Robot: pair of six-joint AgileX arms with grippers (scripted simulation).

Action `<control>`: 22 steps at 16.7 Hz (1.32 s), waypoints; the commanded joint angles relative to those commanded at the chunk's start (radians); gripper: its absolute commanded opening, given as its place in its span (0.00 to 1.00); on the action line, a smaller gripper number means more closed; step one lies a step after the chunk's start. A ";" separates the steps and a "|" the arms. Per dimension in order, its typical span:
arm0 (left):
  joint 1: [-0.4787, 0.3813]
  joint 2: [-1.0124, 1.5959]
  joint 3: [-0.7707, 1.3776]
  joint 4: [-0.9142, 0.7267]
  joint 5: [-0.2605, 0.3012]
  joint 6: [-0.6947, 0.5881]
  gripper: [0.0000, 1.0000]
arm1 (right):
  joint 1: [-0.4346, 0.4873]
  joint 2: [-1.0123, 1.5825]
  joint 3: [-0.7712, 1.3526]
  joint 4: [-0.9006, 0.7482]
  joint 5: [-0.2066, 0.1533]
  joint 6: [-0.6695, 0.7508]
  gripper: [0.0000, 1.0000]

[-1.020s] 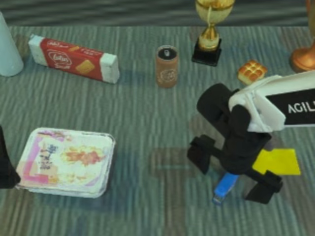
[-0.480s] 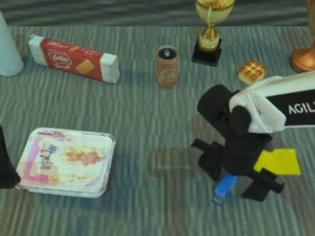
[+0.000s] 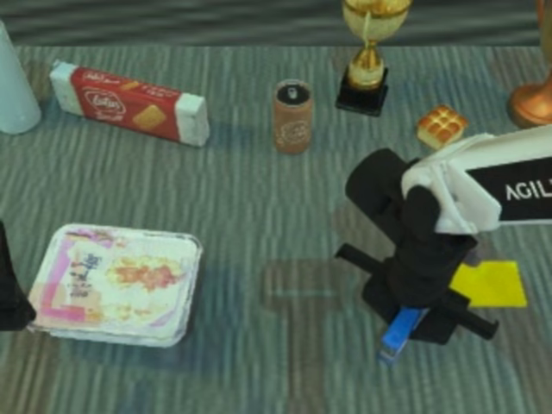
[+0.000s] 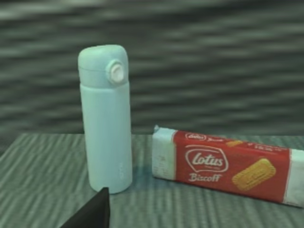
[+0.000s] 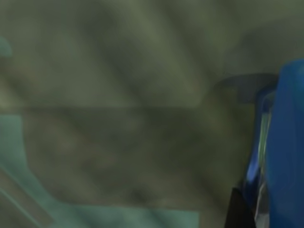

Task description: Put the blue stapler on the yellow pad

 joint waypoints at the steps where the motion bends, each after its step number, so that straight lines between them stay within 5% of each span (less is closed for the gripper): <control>1: 0.000 0.000 0.000 0.000 0.000 0.000 1.00 | 0.000 0.000 0.000 0.000 0.000 0.000 0.00; 7: 0.000 0.000 0.000 0.000 0.000 0.000 1.00 | 0.000 -0.037 0.027 -0.065 0.009 -0.012 0.00; 14: 0.000 0.000 0.000 0.000 0.000 0.000 1.00 | 0.003 -0.167 0.185 -0.370 0.008 -0.016 0.00; 22: 0.000 0.000 0.000 0.000 0.000 0.000 1.00 | -0.002 -0.183 0.206 -0.404 0.002 -0.048 0.00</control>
